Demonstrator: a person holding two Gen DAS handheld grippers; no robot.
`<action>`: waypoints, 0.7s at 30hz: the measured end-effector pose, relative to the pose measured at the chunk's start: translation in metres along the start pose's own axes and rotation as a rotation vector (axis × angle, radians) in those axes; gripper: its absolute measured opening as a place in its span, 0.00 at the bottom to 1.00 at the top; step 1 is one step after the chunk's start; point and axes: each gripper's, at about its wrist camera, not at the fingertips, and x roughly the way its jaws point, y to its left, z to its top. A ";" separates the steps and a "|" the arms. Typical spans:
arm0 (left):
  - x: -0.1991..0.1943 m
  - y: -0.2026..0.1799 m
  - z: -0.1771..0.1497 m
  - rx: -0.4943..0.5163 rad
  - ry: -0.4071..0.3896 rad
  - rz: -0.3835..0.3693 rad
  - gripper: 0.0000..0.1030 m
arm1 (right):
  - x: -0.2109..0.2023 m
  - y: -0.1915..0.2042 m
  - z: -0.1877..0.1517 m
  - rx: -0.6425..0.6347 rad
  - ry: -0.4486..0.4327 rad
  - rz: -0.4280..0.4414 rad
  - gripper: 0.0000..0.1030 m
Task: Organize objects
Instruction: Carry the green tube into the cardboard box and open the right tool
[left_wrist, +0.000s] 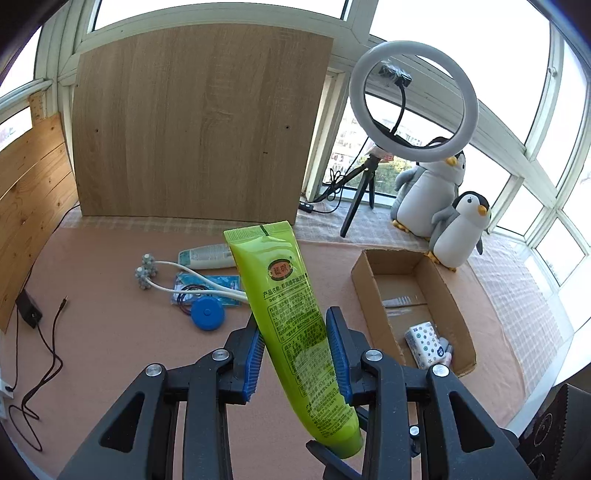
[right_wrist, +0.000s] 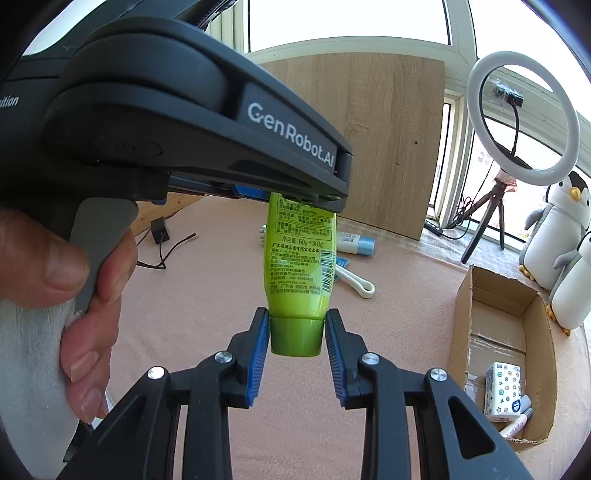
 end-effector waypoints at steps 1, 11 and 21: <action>0.005 -0.009 0.001 0.011 0.005 -0.005 0.34 | -0.002 -0.007 -0.004 0.008 -0.001 -0.007 0.26; 0.063 -0.131 0.014 0.168 0.063 -0.099 0.34 | -0.031 -0.095 -0.034 0.150 -0.024 -0.127 0.26; 0.110 -0.220 0.039 0.251 0.025 -0.044 0.86 | -0.036 -0.178 -0.048 0.215 0.017 -0.356 0.33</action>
